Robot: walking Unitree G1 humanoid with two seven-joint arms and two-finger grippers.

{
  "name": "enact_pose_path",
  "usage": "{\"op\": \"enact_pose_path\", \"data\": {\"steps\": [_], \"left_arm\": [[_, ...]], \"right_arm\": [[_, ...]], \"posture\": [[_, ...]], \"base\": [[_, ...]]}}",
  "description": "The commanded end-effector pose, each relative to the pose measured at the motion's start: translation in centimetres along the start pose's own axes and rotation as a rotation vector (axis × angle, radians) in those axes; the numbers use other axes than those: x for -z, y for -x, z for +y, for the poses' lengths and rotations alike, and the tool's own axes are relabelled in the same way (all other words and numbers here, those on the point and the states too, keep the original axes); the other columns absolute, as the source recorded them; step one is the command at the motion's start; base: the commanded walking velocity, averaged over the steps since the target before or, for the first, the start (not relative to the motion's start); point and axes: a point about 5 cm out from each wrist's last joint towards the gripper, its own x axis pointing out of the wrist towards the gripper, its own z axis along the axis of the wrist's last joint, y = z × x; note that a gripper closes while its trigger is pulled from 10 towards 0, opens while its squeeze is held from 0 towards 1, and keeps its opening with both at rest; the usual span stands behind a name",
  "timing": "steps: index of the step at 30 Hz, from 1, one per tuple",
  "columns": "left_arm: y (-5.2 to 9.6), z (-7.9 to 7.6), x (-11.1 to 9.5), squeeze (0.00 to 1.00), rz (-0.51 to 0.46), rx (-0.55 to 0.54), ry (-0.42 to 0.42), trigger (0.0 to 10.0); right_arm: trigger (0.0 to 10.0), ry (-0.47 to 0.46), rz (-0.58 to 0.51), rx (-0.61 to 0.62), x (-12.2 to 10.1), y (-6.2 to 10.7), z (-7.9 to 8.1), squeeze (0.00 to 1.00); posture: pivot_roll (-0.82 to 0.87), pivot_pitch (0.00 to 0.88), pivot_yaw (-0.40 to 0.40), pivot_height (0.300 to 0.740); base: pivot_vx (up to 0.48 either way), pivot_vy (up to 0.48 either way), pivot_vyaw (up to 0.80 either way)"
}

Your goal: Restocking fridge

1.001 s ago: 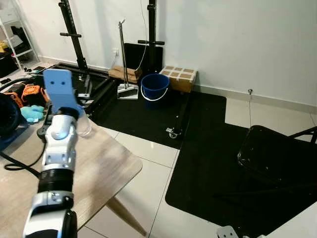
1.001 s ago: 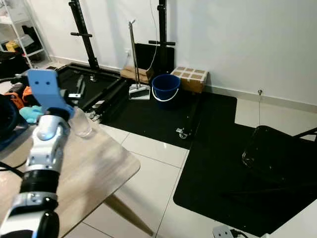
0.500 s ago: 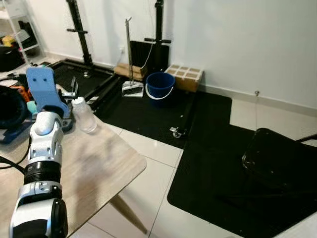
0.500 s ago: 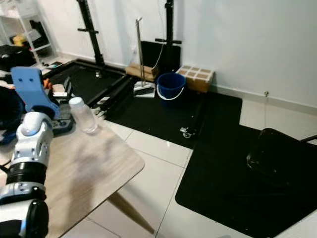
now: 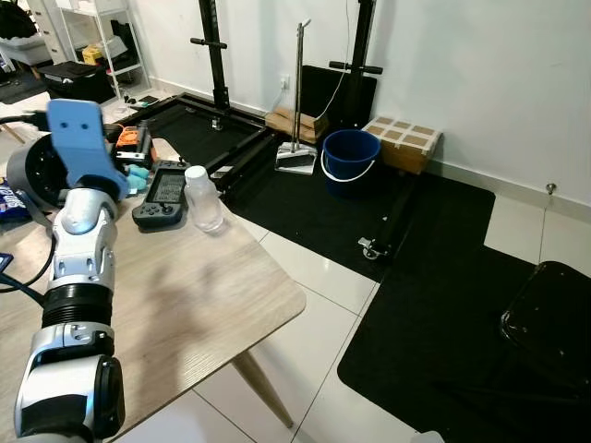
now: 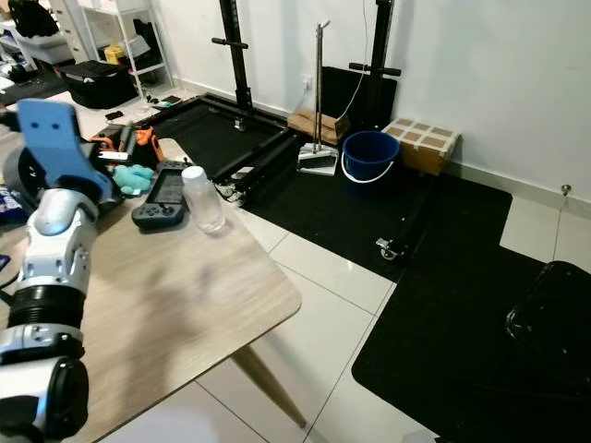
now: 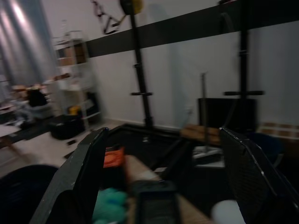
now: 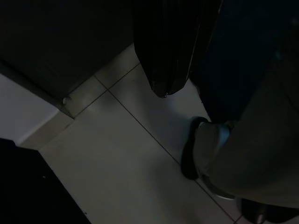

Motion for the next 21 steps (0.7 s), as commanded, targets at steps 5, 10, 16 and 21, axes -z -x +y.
{"op": "enact_pose_path", "data": {"steps": [5,10,16,21], "left_arm": [[0.1,-1.2,1.1,0.0,0.032,0.08,0.043,10.0],[0.1,-0.8,1.8,0.0,0.06,0.107,0.058,10.0],[0.0,0.3,2.7,0.0,0.104,0.106,0.059,10.0],[-0.3,1.3,2.8,0.0,0.139,0.098,0.026,10.0]], "right_arm": [[10.0,-0.051,-0.041,0.054,-0.4,0.2,-1.1,0.0],[10.0,-0.072,-0.074,0.051,-0.7,0.2,-1.4,0.0],[10.0,-0.071,-0.086,0.043,-0.8,0.2,-1.3,0.0],[10.0,-0.084,-0.116,0.057,-0.8,0.4,-1.7,0.0]], "posture": [[-0.05,0.049,0.012,0.74],[-0.06,0.06,0.008,0.74],[-0.07,0.079,0.009,0.74],[-0.07,0.102,0.014,0.74]], "base": [[0.0,0.0,0.0],[0.0,0.0,0.0],[0.0,0.0,0.0],[0.0,0.0,0.0]]}}
